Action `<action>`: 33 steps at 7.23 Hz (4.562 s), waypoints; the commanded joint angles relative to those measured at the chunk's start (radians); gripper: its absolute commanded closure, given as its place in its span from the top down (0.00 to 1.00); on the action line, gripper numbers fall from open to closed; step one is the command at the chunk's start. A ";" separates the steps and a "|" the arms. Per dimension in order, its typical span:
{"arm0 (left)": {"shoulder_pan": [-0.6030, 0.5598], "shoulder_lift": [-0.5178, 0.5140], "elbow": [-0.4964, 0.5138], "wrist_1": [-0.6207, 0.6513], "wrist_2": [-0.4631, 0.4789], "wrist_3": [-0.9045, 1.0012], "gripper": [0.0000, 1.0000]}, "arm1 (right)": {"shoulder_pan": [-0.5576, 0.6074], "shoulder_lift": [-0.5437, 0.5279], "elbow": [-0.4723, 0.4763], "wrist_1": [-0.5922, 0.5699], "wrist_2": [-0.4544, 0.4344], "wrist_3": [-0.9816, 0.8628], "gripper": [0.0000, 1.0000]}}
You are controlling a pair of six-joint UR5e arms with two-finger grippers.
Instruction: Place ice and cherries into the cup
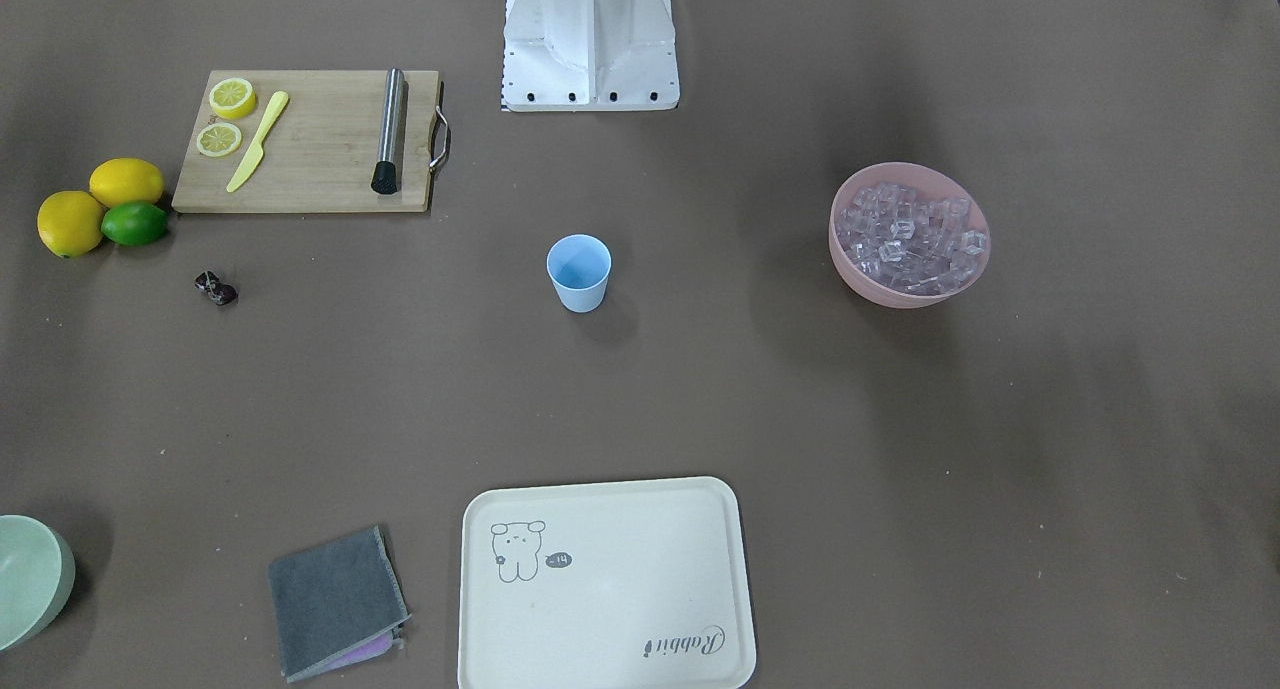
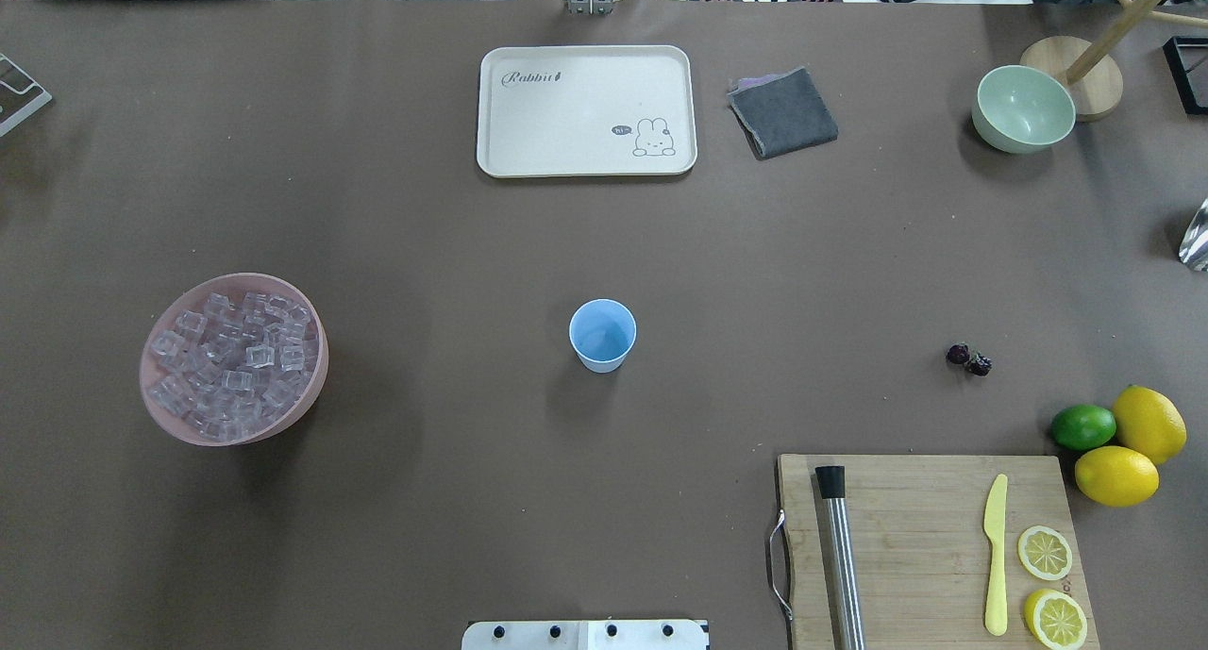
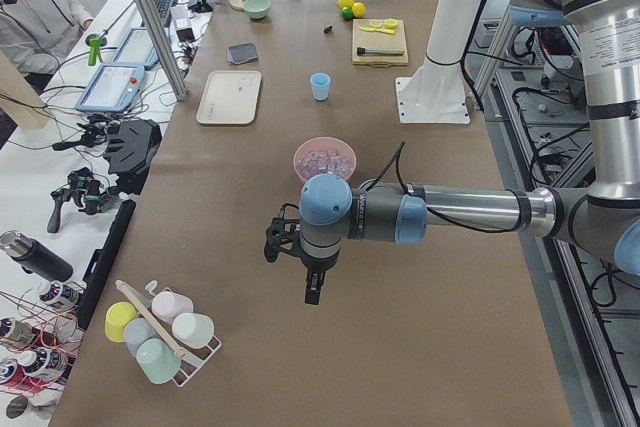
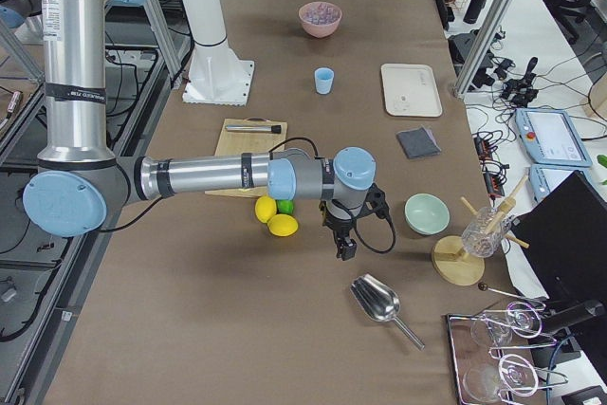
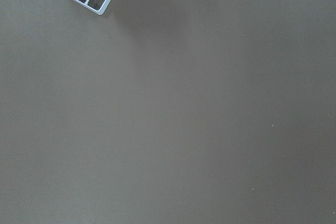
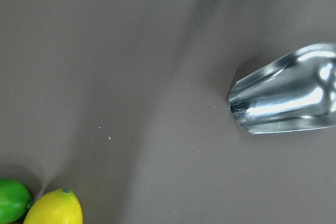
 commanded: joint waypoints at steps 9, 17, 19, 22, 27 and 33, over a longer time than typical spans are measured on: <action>-0.027 0.020 -0.050 0.049 -0.003 0.002 0.98 | 0.002 -0.004 -0.013 0.001 0.010 -0.002 1.00; -0.012 0.017 -0.096 0.020 -0.040 -0.031 0.98 | 0.002 -0.018 -0.009 0.003 0.071 -0.012 1.00; -0.013 0.004 -0.099 0.017 -0.042 -0.031 0.97 | 0.002 -0.024 -0.002 0.001 0.076 -0.009 1.00; 0.019 -0.015 -0.118 -0.114 -0.192 -0.366 0.97 | 0.002 -0.029 -0.009 0.001 0.110 -0.002 1.00; 0.359 -0.073 -0.171 -0.291 -0.069 -0.937 0.98 | 0.000 -0.035 -0.010 0.001 0.113 -0.012 1.00; 0.722 -0.211 -0.210 -0.284 0.285 -1.832 0.97 | -0.005 -0.038 -0.015 0.001 0.112 -0.009 1.00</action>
